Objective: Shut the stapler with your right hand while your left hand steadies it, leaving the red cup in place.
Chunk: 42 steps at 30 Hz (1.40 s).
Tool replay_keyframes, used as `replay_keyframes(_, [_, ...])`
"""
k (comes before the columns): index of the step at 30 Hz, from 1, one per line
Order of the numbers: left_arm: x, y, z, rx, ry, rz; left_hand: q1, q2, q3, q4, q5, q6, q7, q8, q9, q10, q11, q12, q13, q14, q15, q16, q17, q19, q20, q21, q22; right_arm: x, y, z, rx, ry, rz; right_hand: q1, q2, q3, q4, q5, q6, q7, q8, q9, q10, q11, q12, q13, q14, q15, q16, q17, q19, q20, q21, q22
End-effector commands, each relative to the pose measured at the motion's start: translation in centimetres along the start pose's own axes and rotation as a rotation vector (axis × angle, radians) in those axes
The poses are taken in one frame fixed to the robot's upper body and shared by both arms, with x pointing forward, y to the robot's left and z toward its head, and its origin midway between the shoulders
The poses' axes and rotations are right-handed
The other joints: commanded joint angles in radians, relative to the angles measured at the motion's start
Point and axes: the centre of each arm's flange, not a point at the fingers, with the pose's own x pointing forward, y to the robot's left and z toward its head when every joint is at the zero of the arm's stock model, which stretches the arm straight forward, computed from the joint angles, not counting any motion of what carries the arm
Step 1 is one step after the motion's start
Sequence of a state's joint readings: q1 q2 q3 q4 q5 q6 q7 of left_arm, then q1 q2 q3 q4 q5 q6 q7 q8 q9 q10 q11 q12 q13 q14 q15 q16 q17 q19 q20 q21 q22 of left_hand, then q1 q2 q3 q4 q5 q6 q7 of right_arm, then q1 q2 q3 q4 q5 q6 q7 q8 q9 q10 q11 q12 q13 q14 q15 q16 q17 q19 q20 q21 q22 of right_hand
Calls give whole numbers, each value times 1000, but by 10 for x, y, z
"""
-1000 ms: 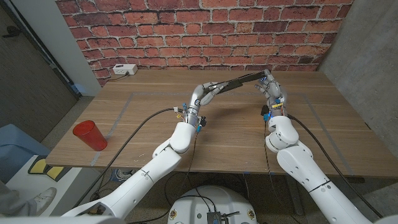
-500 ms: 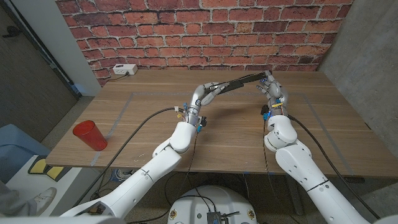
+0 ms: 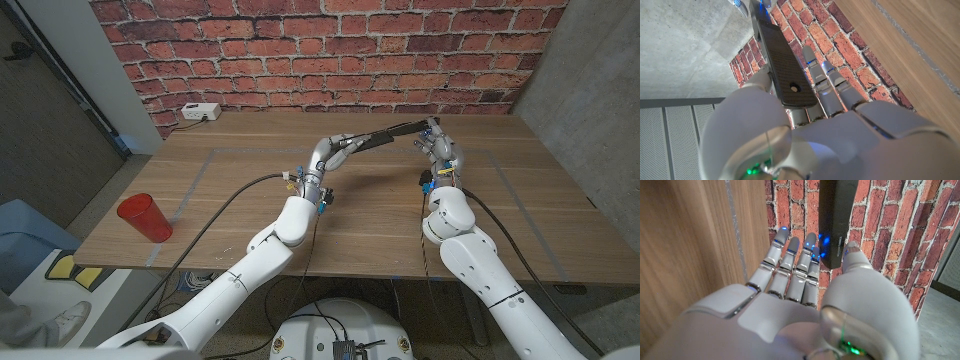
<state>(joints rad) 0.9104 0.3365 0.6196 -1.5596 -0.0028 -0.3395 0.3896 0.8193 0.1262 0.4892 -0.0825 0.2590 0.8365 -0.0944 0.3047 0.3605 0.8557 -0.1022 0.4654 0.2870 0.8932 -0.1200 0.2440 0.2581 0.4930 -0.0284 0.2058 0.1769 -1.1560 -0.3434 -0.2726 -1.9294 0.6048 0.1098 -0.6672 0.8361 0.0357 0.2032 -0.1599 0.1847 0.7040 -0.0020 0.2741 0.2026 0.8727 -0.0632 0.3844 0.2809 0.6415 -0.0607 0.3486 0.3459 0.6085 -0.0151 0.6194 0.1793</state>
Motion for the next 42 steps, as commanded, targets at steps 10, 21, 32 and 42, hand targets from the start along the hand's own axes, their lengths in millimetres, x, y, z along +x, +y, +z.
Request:
replay_keyframes(10, [-1,-5,0,13,3,-3,34,34,1,8,2,34,-22,-3,-1,114,-107,51,292,14,-113,2,5,0,1,-1,3,1,-4,-5,42,17,-42,107,62,33,-7,0,73,-22,5,12,42,-25,59,39,33,-105,34,23,-3,-31,1,8])
replay_keyframes(21, [-2,-6,-3,13,18,-9,36,35,0,9,1,19,-30,-11,1,115,-107,54,306,16,-112,1,6,0,1,-1,3,-1,-6,-4,48,10,-33,189,133,75,-9,1,110,-46,7,17,63,-48,88,59,33,-131,50,46,-28,-44,0,10])
replay_keyframes(32, [-2,-7,-6,21,35,-26,38,34,0,10,1,21,-30,-12,1,114,-107,56,314,17,-112,0,7,0,0,-1,3,-2,-6,-5,33,8,-17,218,138,86,-6,-1,157,-76,23,29,74,-66,105,73,29,-154,52,54,-69,-48,-7,12])
replay_keyframes(42, [0,-5,-3,46,33,-38,39,33,-1,10,2,21,-29,-13,2,112,-107,56,321,18,-113,-1,7,0,1,-1,3,0,-3,1,-25,-14,-4,232,139,87,-5,-3,158,-85,23,37,74,-69,114,82,27,-163,58,64,-78,-48,-6,13])
